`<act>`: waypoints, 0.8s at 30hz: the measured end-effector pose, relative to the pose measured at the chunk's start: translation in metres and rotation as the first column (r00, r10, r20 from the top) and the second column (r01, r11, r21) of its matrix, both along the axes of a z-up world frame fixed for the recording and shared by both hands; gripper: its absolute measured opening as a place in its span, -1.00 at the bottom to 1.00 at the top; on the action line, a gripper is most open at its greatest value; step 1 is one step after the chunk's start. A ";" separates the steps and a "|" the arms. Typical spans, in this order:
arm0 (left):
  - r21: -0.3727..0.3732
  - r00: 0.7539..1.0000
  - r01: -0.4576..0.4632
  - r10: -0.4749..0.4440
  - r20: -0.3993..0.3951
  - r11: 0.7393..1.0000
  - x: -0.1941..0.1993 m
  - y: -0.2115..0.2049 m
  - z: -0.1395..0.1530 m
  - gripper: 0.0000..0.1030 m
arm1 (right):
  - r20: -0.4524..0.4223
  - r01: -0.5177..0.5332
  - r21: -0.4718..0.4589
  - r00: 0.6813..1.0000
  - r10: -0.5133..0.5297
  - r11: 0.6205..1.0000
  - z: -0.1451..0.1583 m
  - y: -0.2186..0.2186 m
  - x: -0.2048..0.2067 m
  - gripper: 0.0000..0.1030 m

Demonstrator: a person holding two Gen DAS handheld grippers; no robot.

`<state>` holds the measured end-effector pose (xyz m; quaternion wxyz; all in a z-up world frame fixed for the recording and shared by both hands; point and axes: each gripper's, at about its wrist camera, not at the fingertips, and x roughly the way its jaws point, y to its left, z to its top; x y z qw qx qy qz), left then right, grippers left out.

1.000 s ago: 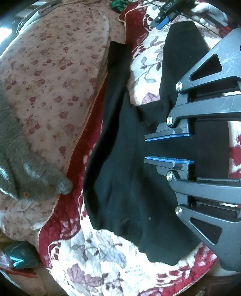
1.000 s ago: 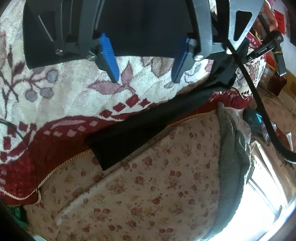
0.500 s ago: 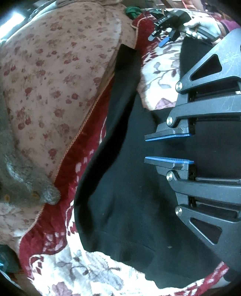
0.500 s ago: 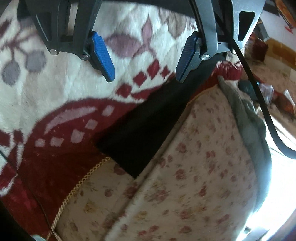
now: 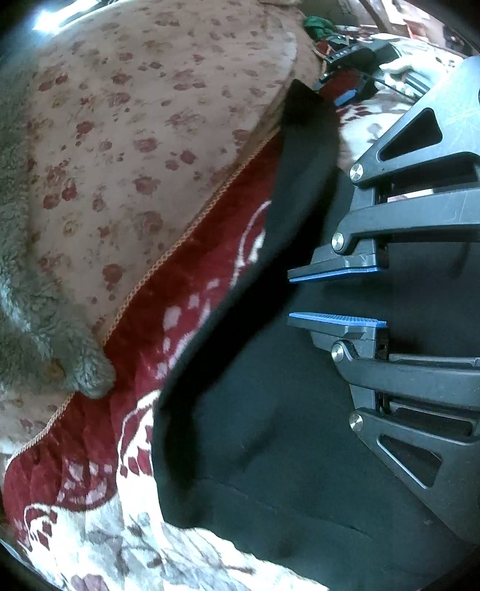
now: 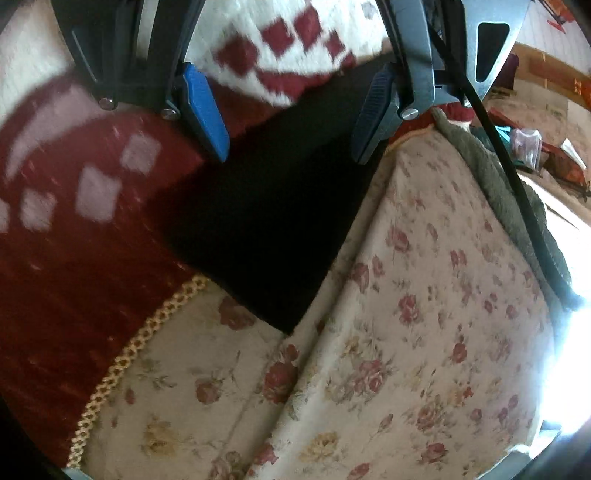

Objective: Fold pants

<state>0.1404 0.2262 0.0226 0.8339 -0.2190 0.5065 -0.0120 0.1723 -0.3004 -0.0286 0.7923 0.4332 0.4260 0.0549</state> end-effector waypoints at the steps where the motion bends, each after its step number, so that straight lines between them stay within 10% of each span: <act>1: -0.001 1.000 0.003 -0.003 -0.001 1.000 0.005 -0.002 -0.001 -0.73 | -0.001 0.004 0.007 1.000 -0.004 1.000 -0.001 -0.001 0.002 0.28; 11: -0.017 0.998 -0.050 0.049 -0.044 0.999 0.047 -0.016 -0.012 -0.73 | 0.011 0.046 0.040 0.999 -0.046 0.998 -0.017 -0.012 0.007 -0.33; 21: -0.058 0.997 -0.082 0.083 0.008 0.995 0.042 -0.012 0.005 -0.73 | 0.018 0.063 0.096 0.998 -0.065 0.993 -0.024 -0.027 -0.002 -0.38; 24: -0.043 0.998 -0.069 0.069 -0.008 0.997 0.051 -0.020 0.000 -0.40 | 0.015 0.063 0.090 0.998 -0.064 0.994 -0.021 -0.025 0.001 -0.35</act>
